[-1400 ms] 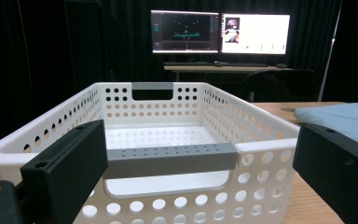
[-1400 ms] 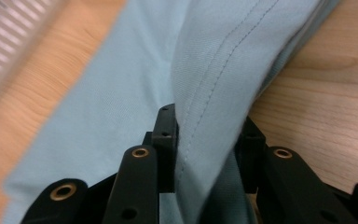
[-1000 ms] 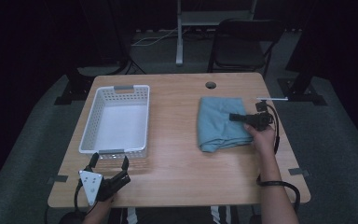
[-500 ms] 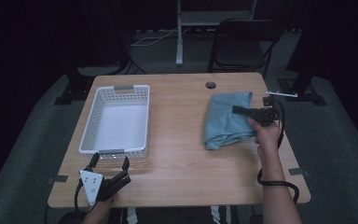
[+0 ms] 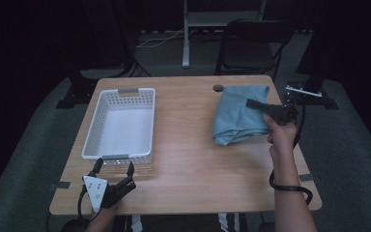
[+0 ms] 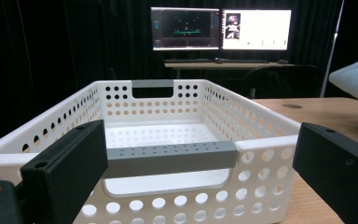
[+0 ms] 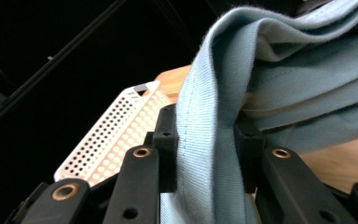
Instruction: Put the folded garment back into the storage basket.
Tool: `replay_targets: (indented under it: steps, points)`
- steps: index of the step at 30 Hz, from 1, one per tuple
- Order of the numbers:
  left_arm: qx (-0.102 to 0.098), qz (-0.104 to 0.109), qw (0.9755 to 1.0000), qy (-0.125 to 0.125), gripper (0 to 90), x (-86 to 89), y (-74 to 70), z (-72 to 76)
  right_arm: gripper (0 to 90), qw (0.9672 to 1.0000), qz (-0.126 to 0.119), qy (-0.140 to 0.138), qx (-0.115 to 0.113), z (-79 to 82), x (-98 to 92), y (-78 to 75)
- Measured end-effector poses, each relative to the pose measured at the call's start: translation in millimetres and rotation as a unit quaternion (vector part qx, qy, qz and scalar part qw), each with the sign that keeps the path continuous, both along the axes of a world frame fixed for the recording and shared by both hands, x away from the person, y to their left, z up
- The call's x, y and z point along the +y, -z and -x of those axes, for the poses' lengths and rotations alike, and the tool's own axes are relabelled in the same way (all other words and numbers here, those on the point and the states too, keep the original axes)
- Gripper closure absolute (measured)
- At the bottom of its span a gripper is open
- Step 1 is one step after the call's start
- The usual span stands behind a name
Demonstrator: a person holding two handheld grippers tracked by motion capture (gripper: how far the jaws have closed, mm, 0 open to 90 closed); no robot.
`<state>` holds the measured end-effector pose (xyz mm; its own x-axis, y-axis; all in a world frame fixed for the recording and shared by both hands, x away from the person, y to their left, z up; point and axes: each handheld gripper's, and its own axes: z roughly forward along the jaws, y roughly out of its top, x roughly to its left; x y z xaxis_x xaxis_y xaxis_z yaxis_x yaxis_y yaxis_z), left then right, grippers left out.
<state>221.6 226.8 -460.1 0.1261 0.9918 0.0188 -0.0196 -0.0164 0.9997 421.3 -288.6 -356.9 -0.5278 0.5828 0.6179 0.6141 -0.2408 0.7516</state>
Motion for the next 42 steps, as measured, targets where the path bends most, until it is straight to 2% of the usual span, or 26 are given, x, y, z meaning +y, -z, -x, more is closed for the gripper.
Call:
replay_targets:
  steps: [3,7,11,16,26,30,35,42]
  points:
    - [0.000,0.000,1.0000,0.001,4.4,0.1,0.0,0.1,70.4,1.0000,-0.006,-0.001,-0.004,0.7,1.4,-4.6]
    - [0.000,0.000,1.0000,0.004,4.4,0.4,0.0,0.0,70.4,0.9996,-0.017,-0.002,-0.023,2.3,7.2,-19.6]
    - [0.002,0.004,1.0000,0.003,4.4,0.8,-0.1,-0.4,70.4,0.9993,-0.022,0.000,-0.031,2.7,9.6,-27.5]
    - [0.001,0.000,1.0000,0.004,4.4,0.4,-0.1,0.0,70.4,0.9985,-0.033,-0.001,-0.043,3.6,12.0,-45.1]
    - [0.001,0.000,1.0000,0.006,4.4,0.4,-0.1,-0.2,70.4,0.9968,-0.030,0.009,-0.073,8.0,17.6,-76.6]
    - [0.002,0.000,1.0000,0.005,4.4,0.4,-0.1,-0.3,70.4,0.9962,-0.042,0.010,-0.075,7.1,18.6,-76.1]
    - [0.003,0.001,1.0000,0.005,4.4,0.5,-0.2,-0.5,70.5,0.9964,-0.040,0.006,-0.074,5.0,23.1,-75.5]
    - [0.001,-0.001,1.0000,0.004,4.5,0.4,-0.1,-0.2,70.4,0.9957,-0.050,0.000,-0.079,2.8,30.1,-76.5]
